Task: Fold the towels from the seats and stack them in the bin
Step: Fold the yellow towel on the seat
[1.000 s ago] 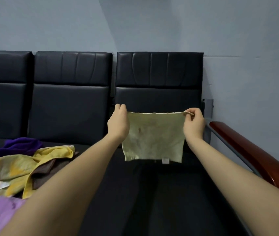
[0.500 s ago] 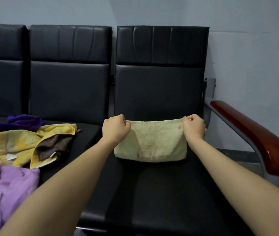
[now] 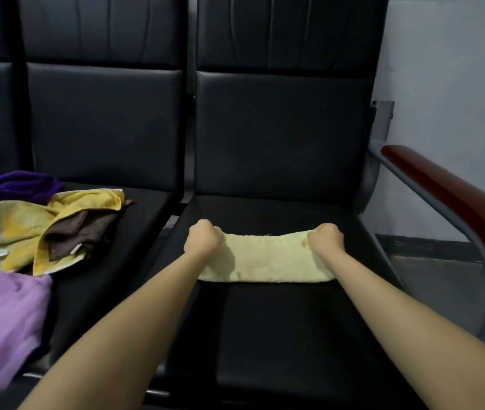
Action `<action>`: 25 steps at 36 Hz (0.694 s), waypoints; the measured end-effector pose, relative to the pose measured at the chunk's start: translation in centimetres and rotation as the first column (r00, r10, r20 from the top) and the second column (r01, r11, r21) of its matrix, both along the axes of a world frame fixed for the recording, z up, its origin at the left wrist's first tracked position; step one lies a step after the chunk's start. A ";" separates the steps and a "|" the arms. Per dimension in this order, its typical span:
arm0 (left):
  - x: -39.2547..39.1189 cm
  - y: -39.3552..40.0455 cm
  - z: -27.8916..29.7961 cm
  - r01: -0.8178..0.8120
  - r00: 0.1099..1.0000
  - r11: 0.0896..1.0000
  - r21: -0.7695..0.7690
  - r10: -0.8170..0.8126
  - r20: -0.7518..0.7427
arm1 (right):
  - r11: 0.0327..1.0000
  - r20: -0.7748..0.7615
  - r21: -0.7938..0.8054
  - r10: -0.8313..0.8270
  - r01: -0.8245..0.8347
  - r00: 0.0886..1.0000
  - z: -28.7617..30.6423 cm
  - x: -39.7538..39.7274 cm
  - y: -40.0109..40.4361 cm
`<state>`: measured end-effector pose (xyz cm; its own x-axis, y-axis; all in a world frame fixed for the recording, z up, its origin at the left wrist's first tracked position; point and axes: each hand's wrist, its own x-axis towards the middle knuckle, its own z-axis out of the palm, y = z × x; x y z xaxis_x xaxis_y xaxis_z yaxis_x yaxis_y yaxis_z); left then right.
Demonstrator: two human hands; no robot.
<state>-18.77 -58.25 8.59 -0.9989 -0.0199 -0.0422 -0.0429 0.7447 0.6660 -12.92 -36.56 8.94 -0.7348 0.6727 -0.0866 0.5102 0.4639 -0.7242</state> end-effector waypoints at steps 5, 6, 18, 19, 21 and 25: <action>0.5 0.1 -0.7 -0.041 0.998 0.979 -0.201 0.032 -0.047 | 0.996 -0.004 0.087 0.007 -0.007 1.000 -1.0 -0.5 0.2; 0.5 0.2 -0.7 -0.051 0.997 0.975 -0.216 0.039 -0.059 | 0.995 -0.018 0.101 0.002 0.000 1.000 -0.9 -0.5 0.2; 1.5 0.2 -1.3 -0.057 0.995 0.845 -0.531 0.093 0.042 | 0.734 -0.018 0.441 0.582 -0.516 0.813 -2.8 0.3 -1.8; 1.8 0.3 -1.3 -0.056 0.995 0.842 -0.537 0.095 0.045 | 0.676 0.021 0.435 0.652 -0.594 0.758 -3.1 0.4 -2.0; 2.4 0.4 -1.4 -0.068 0.993 0.843 -0.534 0.108 0.044 | 0.575 0.088 0.428 0.742 -0.697 0.665 -3.7 0.5 -2.3; 3.5 0.2 -2.2 -0.099 0.993 0.841 -0.532 0.116 -0.001 | 0.521 0.151 0.438 0.761 -0.733 0.631 -4.1 0.9 -2.0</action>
<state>-15.31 -58.05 6.36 -0.9876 -0.1548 -0.0245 -0.1567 0.9732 0.1683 -12.03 -38.59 4.88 -0.9786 -0.1755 0.1070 -0.2027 0.9099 -0.3619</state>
